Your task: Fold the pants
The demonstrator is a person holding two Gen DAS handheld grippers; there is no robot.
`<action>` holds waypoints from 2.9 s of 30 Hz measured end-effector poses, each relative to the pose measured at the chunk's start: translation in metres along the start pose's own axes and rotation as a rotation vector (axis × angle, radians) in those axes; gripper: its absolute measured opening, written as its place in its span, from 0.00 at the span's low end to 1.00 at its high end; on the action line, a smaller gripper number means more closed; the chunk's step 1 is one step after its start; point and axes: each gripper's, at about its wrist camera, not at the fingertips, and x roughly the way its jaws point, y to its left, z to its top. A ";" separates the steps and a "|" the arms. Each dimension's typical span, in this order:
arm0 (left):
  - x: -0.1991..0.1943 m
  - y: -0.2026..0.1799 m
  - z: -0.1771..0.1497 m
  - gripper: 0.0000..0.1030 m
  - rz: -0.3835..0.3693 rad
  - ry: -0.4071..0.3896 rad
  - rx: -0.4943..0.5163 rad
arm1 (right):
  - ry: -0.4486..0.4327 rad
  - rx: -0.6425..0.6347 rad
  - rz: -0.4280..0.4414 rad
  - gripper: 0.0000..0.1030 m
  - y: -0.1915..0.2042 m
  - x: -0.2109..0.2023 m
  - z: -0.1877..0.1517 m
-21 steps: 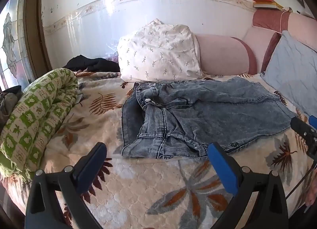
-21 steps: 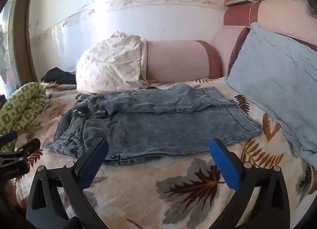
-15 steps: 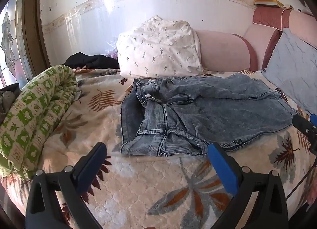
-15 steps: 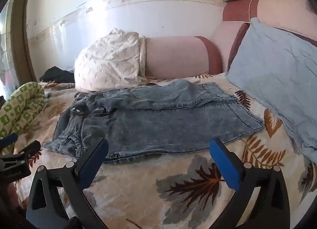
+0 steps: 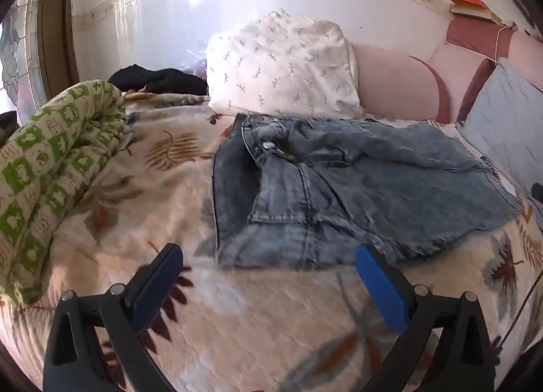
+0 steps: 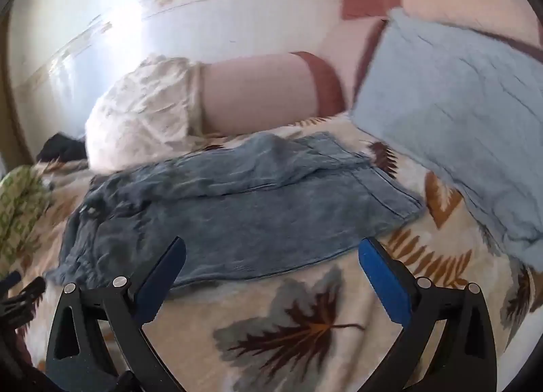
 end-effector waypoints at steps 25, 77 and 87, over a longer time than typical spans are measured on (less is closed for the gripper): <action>0.070 0.055 -0.001 0.77 0.041 0.193 -0.209 | 0.289 0.535 0.145 0.96 -0.104 0.078 -0.002; 0.036 0.016 0.003 0.01 -0.229 0.151 -0.013 | 0.295 0.719 0.092 0.15 -0.152 0.126 -0.006; 0.022 0.037 -0.007 0.03 -0.302 0.209 -0.083 | 0.323 0.729 0.150 0.27 -0.147 0.126 -0.005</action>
